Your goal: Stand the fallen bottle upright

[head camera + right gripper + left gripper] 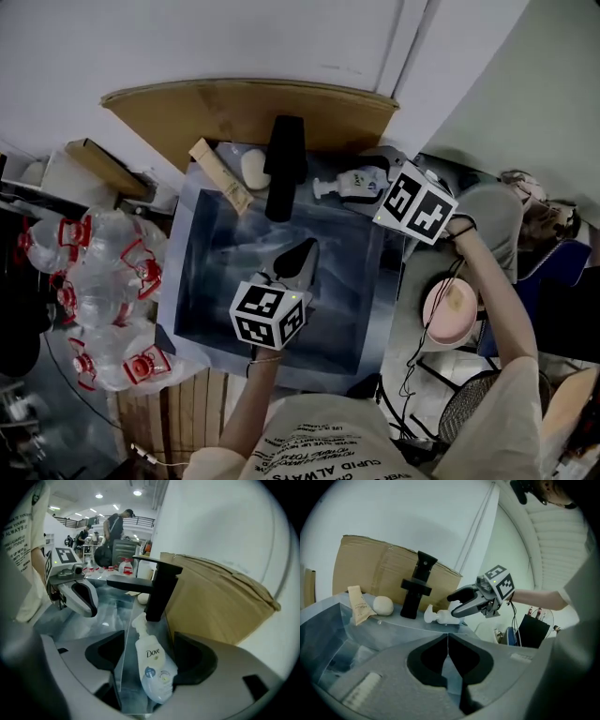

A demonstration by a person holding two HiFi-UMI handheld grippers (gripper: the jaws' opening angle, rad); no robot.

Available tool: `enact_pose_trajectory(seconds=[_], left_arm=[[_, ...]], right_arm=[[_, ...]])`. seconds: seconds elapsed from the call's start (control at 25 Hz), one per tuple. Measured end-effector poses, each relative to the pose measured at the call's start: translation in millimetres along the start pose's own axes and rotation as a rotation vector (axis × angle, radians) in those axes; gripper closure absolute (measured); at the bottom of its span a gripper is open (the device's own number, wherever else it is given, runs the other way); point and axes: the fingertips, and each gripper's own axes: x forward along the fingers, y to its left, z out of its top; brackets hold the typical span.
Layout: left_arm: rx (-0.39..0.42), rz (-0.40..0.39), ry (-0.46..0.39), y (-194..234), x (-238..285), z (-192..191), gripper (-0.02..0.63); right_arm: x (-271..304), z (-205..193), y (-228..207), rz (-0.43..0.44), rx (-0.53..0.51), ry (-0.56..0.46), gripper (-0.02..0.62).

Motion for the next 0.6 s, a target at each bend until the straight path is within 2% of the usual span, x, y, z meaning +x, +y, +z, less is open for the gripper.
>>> enact_pose_trajectory(seconds=[0.2, 0.36, 0.6], left_arm=[[-0.009, -0.024, 0.026, 4, 6, -9, 0.58], [-0.012, -0.041, 0.042, 10, 10, -14, 0.58], [-0.024, -0.066, 0.053, 10, 15, -15, 0.58]], right_arm=[[16, -10, -1, 0.051, -0.13, 0.133, 0.276], [29, -21, 1, 0.098, -0.192, 0.231, 0.278], [42, -29, 9, 0.164, -0.252, 0.324, 0.278]])
